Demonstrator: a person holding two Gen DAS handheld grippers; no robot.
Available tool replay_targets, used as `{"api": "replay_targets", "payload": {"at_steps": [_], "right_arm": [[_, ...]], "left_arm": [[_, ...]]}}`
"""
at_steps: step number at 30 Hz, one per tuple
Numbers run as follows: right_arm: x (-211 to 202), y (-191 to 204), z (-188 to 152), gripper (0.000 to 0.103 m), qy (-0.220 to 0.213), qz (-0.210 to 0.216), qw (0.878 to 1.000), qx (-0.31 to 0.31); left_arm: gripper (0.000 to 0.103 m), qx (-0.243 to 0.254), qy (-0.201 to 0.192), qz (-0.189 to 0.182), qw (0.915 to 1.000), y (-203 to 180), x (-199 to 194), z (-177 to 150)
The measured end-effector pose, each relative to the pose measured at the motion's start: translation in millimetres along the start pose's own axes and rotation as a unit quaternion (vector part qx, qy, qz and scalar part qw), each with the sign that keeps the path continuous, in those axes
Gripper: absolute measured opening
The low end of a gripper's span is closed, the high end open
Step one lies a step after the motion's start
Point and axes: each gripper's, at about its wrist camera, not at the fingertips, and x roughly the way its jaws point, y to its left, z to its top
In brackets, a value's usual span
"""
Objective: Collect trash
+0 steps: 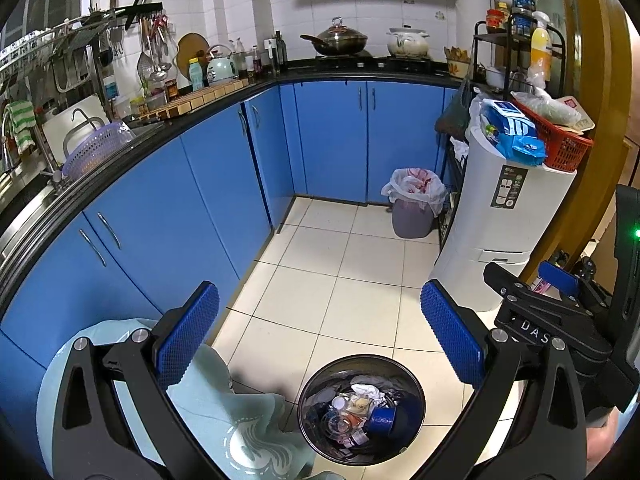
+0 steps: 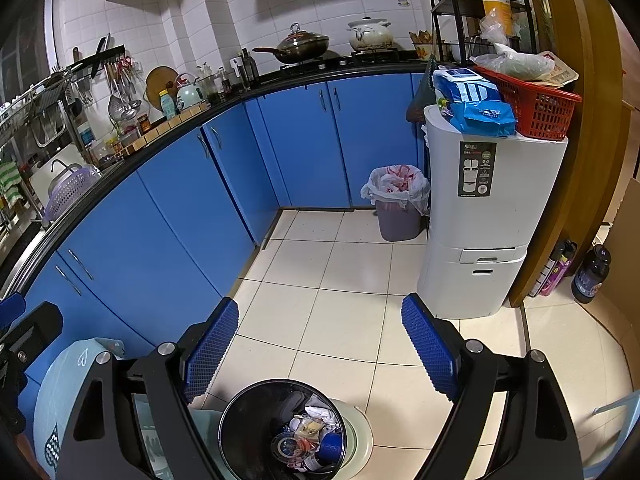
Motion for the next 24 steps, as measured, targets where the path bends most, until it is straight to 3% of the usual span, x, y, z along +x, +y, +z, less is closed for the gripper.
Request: {"api": "replay_targets", "payload": {"at_steps": [24], "right_arm": [[-1.3,0.7,0.9,0.082,-0.002,0.003,1.0,0.002]], "left_arm": [[0.099,0.007,-0.002,-0.003,1.0,-4.8,-2.6,-0.3]]}}
